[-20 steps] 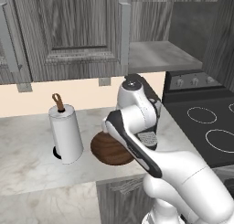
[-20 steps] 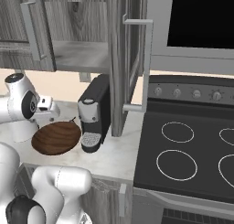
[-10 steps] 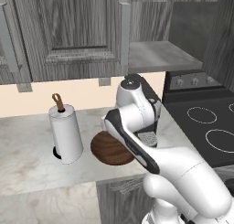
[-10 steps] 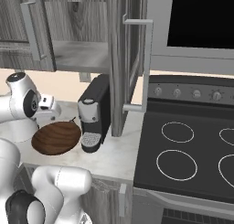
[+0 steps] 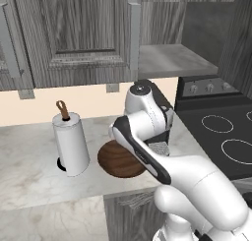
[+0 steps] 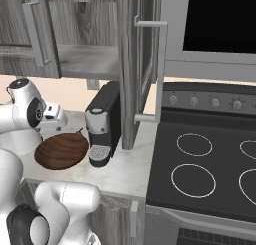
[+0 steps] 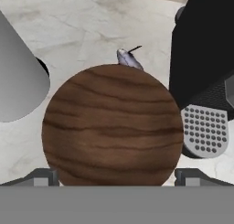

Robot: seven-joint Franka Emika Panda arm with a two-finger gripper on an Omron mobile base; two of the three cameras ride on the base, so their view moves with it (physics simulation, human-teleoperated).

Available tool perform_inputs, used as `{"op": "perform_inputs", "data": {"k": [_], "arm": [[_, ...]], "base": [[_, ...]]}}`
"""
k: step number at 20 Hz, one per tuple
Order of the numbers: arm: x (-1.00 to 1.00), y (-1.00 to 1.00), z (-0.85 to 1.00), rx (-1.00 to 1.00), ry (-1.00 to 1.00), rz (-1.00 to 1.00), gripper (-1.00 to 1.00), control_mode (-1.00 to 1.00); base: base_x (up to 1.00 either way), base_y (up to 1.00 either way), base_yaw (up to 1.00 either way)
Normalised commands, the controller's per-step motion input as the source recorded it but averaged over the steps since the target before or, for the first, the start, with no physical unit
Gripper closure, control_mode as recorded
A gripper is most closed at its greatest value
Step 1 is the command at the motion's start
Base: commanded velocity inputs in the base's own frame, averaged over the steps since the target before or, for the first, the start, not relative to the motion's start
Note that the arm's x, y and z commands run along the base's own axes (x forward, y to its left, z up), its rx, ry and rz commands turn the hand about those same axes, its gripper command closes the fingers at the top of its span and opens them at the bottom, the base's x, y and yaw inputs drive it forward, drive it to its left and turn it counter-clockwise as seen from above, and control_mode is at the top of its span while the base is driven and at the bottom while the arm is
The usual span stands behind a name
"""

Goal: Retrieve the bowl from the cabinet, then place the raw meat into the bowl to avoid contamination.

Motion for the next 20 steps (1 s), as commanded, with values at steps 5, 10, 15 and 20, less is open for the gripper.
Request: {"op": "perform_inputs", "data": {"k": [5,10,15,20], "arm": [[0.03,-0.03,-0.03,0.01,0.0,0.0,-1.0,-1.0],[0.01,-0.02,-0.04,0.02,0.0,0.0,-1.0,-1.0],[0.06,-0.05,-0.06,0.02,0.0,0.0,-1.0,-1.0],[0.15,0.0,-0.09,0.02,0.0,0.0,-1.0,-1.0]], "base": [[0.0,0.0,0.0],[0.0,0.0,0.0],[0.0,0.0,0.0],[0.0,0.0,0.0]]}}
